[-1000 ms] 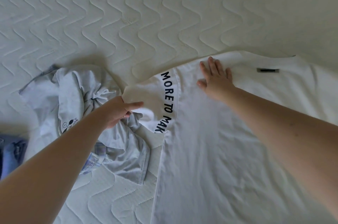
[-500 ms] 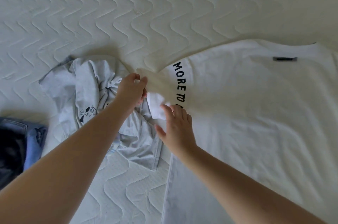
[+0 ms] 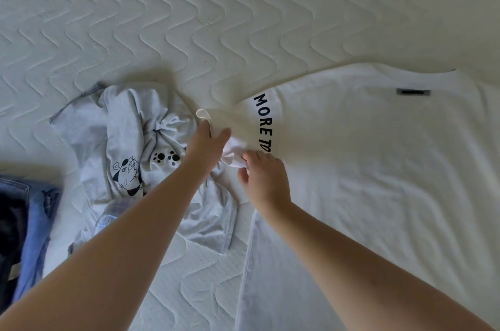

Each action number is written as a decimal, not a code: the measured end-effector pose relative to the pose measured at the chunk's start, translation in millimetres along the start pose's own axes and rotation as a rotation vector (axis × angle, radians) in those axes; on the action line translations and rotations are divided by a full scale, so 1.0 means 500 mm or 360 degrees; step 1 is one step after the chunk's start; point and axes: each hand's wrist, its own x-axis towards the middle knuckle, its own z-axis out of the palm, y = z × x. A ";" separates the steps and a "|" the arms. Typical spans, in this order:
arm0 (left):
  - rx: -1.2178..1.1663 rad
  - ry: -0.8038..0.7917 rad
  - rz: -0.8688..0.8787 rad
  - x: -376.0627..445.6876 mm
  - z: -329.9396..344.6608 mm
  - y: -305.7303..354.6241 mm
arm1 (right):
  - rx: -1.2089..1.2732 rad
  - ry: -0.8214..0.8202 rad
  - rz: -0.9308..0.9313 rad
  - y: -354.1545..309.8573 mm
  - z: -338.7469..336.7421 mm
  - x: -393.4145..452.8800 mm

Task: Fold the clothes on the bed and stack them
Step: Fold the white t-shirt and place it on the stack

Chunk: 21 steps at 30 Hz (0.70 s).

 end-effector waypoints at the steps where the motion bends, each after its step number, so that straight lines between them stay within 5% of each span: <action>1: 0.0006 0.0024 0.0070 -0.004 -0.001 0.010 | 0.0085 0.0030 0.0019 0.002 -0.008 -0.008; 13: 0.0392 -0.0116 0.0858 -0.082 0.068 0.211 | 0.0661 0.0136 0.0411 0.034 -0.104 -0.078; 21: 0.0450 -0.0395 0.0910 -0.152 0.215 0.325 | 0.1006 0.0292 0.0630 0.121 -0.195 -0.146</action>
